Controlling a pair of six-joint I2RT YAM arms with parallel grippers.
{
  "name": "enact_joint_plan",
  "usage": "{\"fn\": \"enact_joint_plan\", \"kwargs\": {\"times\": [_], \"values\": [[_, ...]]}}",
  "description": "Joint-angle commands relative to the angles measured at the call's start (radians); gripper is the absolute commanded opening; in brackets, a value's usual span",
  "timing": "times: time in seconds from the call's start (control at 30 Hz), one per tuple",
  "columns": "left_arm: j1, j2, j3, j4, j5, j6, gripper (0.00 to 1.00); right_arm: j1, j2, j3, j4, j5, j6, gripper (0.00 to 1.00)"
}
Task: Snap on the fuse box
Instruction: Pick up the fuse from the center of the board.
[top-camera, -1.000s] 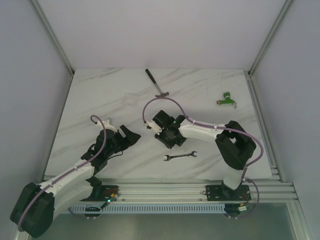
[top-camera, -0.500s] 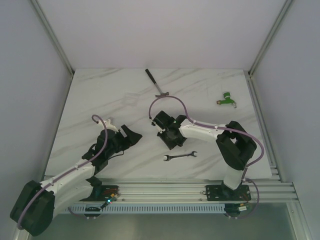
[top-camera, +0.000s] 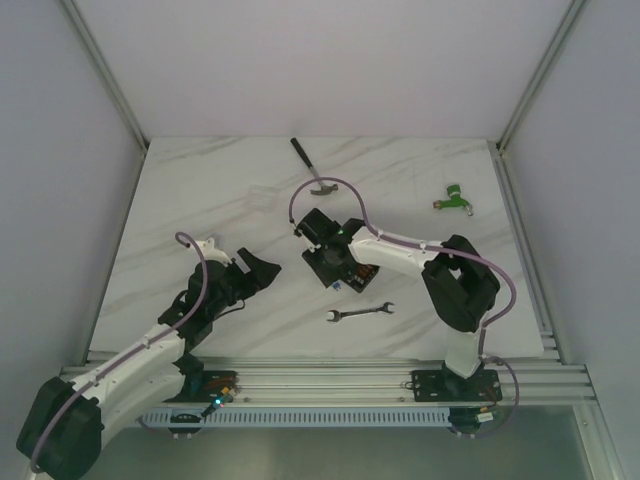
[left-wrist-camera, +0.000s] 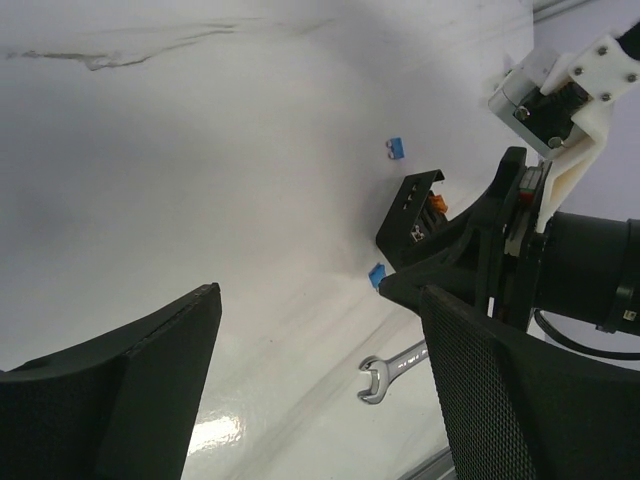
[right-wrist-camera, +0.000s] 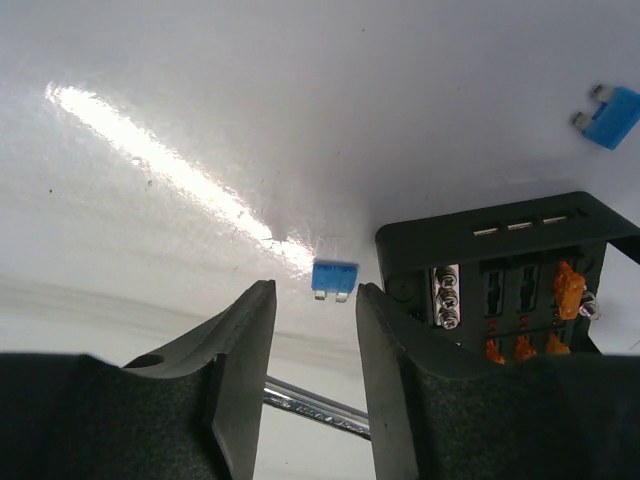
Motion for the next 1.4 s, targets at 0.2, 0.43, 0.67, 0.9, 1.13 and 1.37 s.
{"fn": "enact_joint_plan", "kwargs": {"times": [0.2,0.43,0.67,0.9,1.13,1.37], "values": [[-0.004,-0.021,-0.015,-0.040,-0.026,0.007,0.90,-0.004,0.057,0.023,-0.033,0.057,0.097,0.48],[-0.005,-0.028,-0.015,-0.043,-0.025,0.006,0.90,-0.017,0.078,0.021,-0.031,0.072,0.116,0.47],[-0.005,-0.029,-0.014,-0.045,-0.023,0.006,0.90,-0.020,0.092,0.016,-0.028,0.048,0.117,0.41],[-0.005,-0.029,-0.013,-0.046,-0.020,0.006,0.90,-0.020,0.112,0.023,-0.050,0.065,0.125,0.34],[-0.004,-0.015,-0.013,-0.032,-0.009,0.007,0.88,-0.020,0.098,0.022,-0.048,0.065,0.132,0.26],[-0.039,0.012,-0.014,0.064,0.018,0.004,0.85,-0.020,-0.028,0.000,0.035,0.056,0.189,0.21]]}}
